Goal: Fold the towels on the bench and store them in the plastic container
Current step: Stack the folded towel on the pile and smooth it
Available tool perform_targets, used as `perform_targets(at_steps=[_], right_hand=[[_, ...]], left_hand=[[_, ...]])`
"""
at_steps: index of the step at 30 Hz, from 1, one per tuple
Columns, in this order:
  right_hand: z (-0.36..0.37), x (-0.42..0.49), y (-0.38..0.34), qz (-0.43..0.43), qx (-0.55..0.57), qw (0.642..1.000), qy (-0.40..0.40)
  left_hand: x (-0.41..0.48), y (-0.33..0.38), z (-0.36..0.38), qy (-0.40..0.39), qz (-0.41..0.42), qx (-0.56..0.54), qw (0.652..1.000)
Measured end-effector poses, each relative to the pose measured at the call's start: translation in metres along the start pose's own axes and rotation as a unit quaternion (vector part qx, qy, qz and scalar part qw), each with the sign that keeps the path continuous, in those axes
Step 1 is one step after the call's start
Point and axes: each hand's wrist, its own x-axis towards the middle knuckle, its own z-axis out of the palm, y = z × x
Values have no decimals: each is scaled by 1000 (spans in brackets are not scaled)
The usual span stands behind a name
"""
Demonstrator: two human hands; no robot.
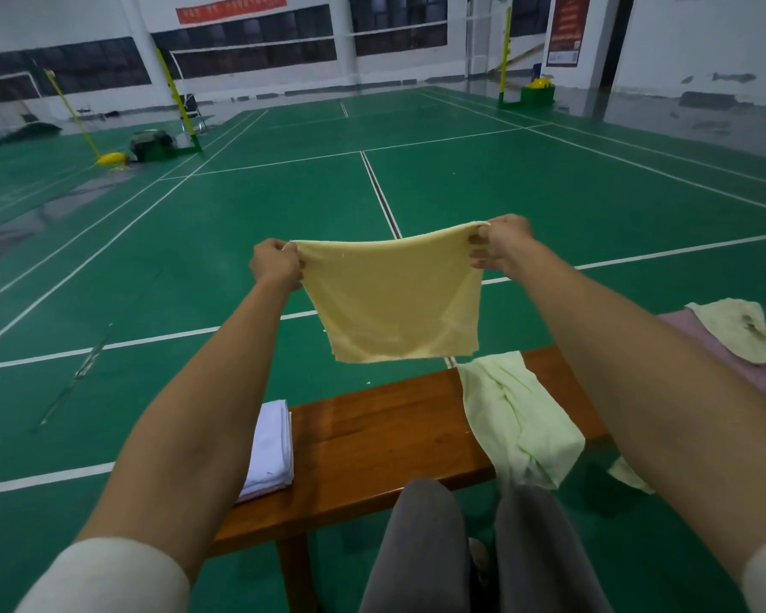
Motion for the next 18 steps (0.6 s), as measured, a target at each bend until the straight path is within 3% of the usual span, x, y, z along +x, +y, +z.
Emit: perform_targets(at_steps=[4,9,11,13,15,18], right_hand=[[-16,-18,20,46,-34,997,-57],[-44,-39,62,127,-94,976,-151],[-56,-47,71,167,-130,957,-200],[-70,-54,79,209,-207,920,-260],[-80,-59,88,244,-312,862,-316],[-85,-68,103,298,-419,773,-372]], left_hand=[[-23,-24,-17,-17,-11,136,991],[-68,-47,-37,-158,-96,191,964],[-78,-58,-49,-273,-174,220,920],[-81,-73,-62,-365,-256,265,855],[-86,-86,-71,-429,-292,319,793],[-102,-97,-76,-485,-294,378,731]])
